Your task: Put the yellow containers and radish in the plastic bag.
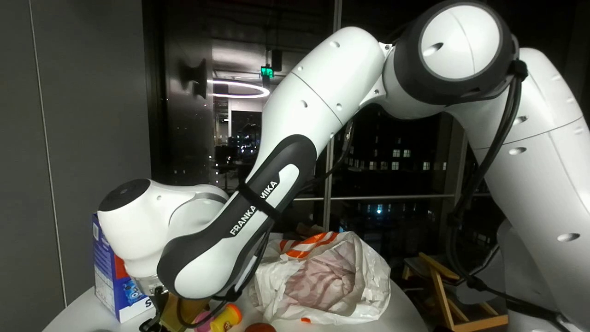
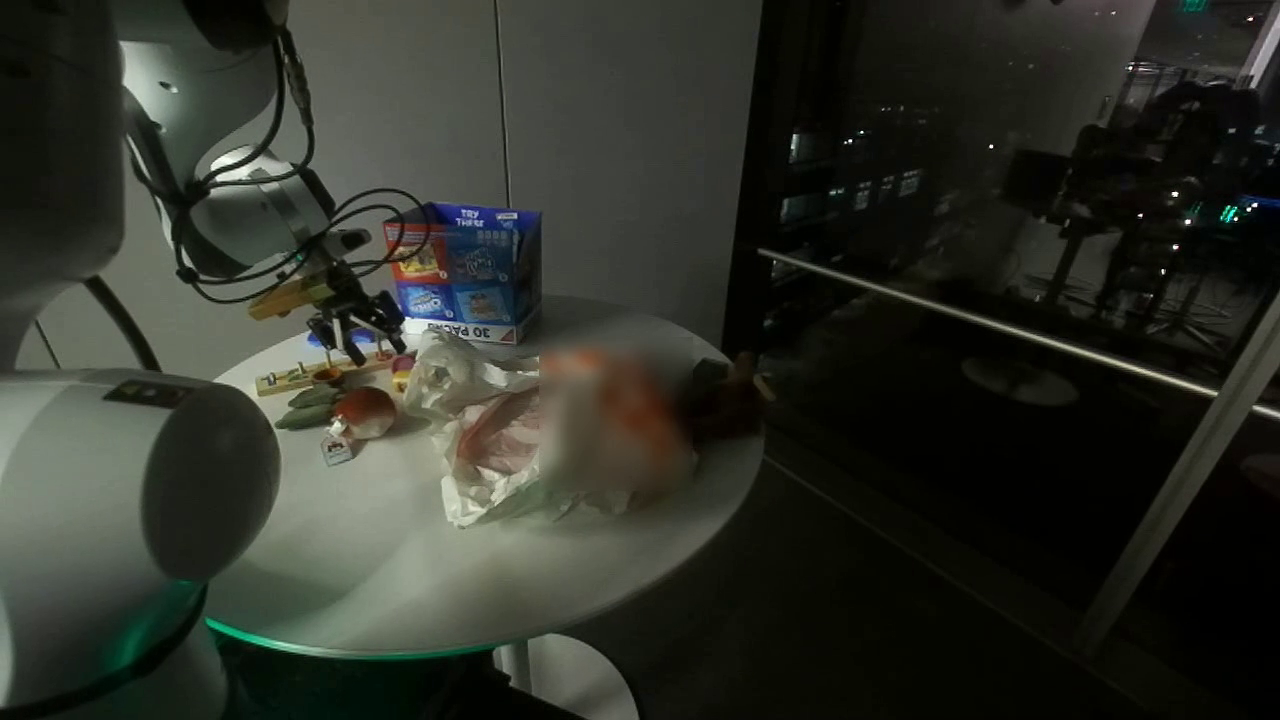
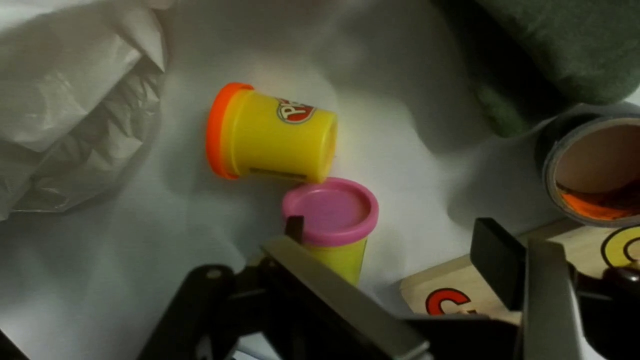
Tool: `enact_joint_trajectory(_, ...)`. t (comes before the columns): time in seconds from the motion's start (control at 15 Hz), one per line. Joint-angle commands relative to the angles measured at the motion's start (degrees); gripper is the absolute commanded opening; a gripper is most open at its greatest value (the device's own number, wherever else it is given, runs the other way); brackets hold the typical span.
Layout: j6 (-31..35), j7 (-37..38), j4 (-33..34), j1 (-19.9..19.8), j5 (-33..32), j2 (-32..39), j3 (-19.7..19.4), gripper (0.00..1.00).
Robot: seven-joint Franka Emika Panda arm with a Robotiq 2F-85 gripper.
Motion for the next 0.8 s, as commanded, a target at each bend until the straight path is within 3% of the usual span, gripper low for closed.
enact_joint_trajectory(0.0, 0.3, -0.1, -0.4, 0.4, 0.0, -0.4, 0.1, 0.97)
enact_joint_trajectory(0.47, 0.1, 1.4, 4.9, 0.2, -2.8, 3.5, -3.3, 1.00)
enact_joint_trajectory(0.67, -0.1, -2.0, 8.5, -2.2, 0.1, 6.0, -3.6, 1.00)
enact_joint_trajectory(0.73, -1.3, -4.4, 9.5, -3.7, 3.9, 6.8, -2.6, 0.75)
